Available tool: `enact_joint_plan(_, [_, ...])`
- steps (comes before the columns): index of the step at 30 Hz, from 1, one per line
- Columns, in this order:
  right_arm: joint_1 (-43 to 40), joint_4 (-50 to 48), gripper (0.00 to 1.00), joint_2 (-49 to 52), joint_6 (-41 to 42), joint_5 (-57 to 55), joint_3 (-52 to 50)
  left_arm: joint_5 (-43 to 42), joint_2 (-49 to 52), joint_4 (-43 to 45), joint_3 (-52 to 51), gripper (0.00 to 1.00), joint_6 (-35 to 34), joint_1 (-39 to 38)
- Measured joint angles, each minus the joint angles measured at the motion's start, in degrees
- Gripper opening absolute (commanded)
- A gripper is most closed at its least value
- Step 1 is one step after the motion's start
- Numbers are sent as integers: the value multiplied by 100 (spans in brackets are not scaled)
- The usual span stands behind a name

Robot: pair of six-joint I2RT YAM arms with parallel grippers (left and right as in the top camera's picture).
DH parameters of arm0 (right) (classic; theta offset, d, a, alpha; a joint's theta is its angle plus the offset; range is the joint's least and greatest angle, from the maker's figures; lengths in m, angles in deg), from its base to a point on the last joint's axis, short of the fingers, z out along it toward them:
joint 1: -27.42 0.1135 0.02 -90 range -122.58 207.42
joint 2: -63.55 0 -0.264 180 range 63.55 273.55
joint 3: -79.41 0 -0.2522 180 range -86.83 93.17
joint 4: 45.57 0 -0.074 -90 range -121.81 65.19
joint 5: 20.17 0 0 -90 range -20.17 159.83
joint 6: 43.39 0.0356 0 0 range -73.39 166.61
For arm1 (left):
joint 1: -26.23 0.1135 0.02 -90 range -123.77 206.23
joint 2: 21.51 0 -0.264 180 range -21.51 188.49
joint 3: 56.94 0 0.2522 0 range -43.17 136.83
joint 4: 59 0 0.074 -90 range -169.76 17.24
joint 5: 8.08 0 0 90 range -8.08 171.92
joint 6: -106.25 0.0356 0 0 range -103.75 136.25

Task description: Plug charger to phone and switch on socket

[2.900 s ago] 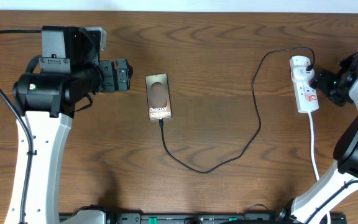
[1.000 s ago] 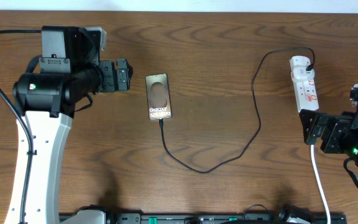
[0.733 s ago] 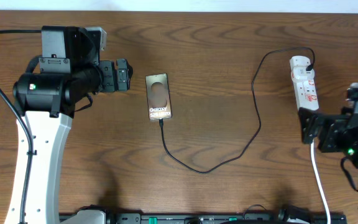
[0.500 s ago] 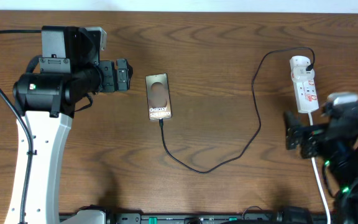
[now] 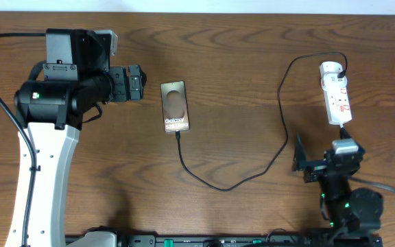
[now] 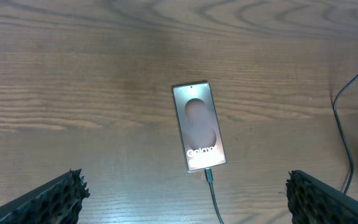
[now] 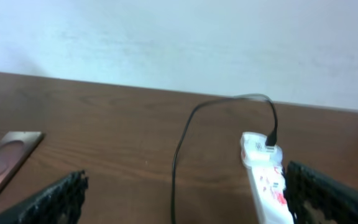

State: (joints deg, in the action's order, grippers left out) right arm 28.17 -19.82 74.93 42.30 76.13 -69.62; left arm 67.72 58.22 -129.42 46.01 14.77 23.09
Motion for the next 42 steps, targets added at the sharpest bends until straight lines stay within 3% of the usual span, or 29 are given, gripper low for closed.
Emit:
enact_joint_plan(7, [424,-704,99,-933,264,-455,-1078,0,0,-2,0,100,0,0])
enact_joint_plan(13, [435,-1073,99,-1060,348,-581,-1628,0,0,-2,0,100,0,0])
enact_joint_plan(42, [437,-796,99,-1069,350,-597,-1683,0,0,-2,0,100,0,0])
